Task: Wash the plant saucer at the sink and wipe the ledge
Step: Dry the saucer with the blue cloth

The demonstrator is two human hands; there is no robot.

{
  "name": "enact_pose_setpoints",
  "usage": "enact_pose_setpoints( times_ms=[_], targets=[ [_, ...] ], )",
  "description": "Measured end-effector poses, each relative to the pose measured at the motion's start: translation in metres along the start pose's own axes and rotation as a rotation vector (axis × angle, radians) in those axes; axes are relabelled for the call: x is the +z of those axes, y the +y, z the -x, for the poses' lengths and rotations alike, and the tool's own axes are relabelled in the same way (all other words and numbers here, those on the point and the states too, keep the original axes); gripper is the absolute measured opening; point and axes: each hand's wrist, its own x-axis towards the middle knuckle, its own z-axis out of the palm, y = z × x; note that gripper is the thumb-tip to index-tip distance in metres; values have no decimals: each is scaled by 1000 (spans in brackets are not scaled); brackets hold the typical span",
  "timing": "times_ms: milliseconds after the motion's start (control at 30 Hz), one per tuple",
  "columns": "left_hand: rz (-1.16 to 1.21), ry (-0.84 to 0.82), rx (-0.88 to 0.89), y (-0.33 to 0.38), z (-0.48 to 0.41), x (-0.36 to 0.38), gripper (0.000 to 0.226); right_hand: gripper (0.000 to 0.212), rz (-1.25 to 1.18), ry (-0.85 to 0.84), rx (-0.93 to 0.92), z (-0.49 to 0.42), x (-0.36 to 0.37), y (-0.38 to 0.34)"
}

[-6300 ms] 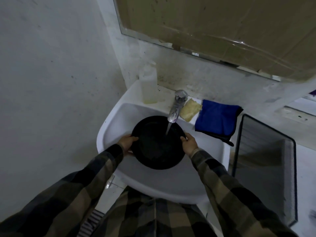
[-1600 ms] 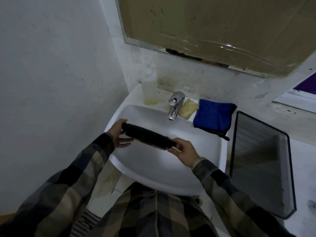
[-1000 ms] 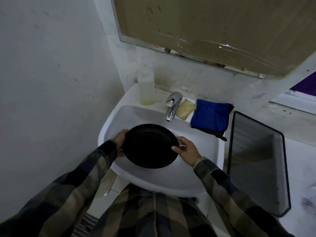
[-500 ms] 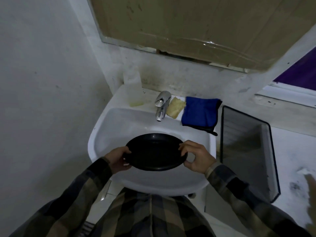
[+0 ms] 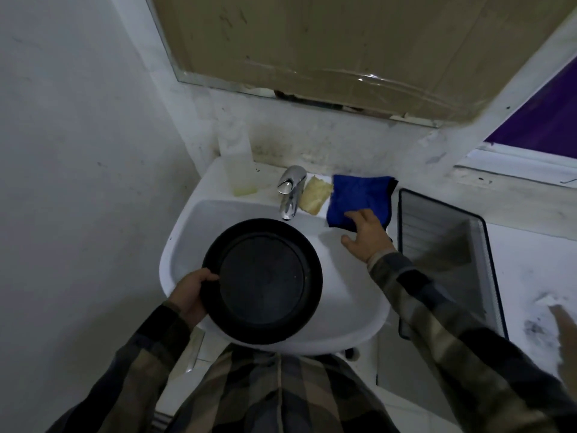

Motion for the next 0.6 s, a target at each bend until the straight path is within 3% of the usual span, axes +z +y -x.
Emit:
enact_pose_setpoints(
  times_ms=[67,167,267,333,467,600],
  targets=[
    [41,-33,1,1,7,0,23,76,86,-3,91,-19,-2,-4],
    [88,-67,11,4,13,4,28,105,258,-139,219,-41,-7,-8],
    [134,-90,31,8,20,7,31,114,353,-302,272,-51,-7,-8],
    [162,-105,43,8,24,7,32,105,420,-332,253,-53,-4,-7],
    [213,-117,70,9,31,3,32,66,467,-214,211,-49,-2,-6],
    [285,-127,100,8,34,-4,33,42,262,18,125,-42,-5,5]
  ],
)
